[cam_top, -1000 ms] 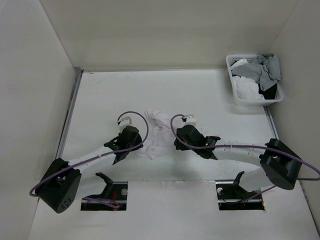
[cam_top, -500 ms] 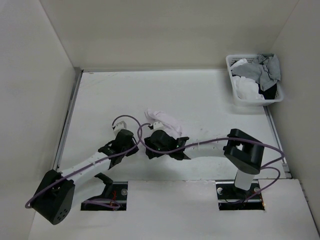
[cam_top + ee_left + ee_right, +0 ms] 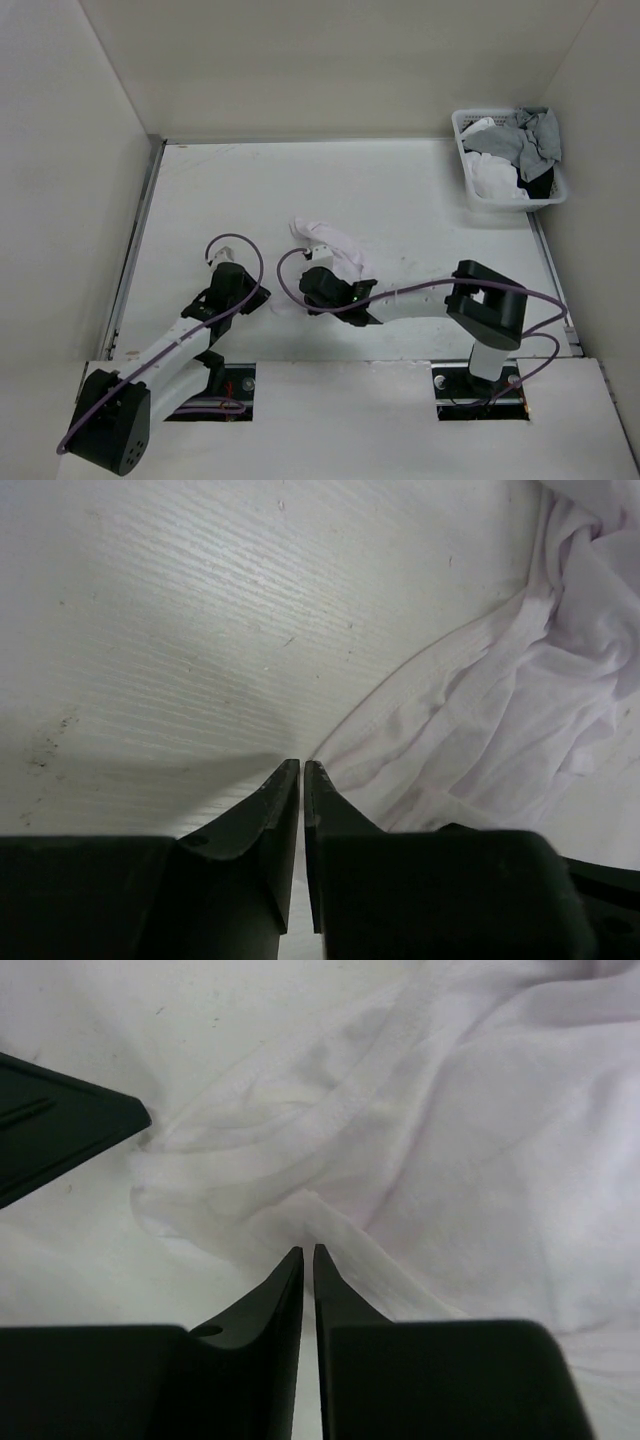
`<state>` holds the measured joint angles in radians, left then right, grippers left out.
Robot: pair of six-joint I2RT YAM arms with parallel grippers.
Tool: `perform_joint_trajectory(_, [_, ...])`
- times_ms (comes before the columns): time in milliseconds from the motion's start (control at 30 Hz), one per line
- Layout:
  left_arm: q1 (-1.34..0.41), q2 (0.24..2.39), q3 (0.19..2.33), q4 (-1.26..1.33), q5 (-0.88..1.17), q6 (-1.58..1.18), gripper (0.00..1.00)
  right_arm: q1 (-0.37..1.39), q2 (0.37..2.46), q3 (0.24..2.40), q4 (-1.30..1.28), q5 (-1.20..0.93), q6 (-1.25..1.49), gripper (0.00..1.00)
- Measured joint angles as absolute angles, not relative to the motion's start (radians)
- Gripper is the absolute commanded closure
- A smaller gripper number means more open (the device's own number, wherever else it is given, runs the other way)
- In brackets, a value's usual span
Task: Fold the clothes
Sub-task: Flatten the tank top out
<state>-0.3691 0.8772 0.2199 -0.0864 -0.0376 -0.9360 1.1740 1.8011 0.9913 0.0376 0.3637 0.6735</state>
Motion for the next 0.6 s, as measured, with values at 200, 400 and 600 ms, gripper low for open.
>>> perform_joint_trajectory(200, [-0.406, 0.897, 0.218, -0.062, -0.030, -0.929, 0.62, 1.180, 1.576, 0.848, 0.044, 0.439, 0.708, 0.94])
perform_joint_trajectory(400, [-0.474, 0.917, 0.223, -0.046, -0.047, -0.925, 0.75, 1.184, 1.374, 0.725, 0.083, 0.474, 0.773, 0.77])
perform_joint_trajectory(600, [-0.532, 0.970, 0.240, -0.043, -0.076, -0.924, 0.93, 1.195, 1.583, 0.794, 0.090, 0.446, 0.751, 0.43])
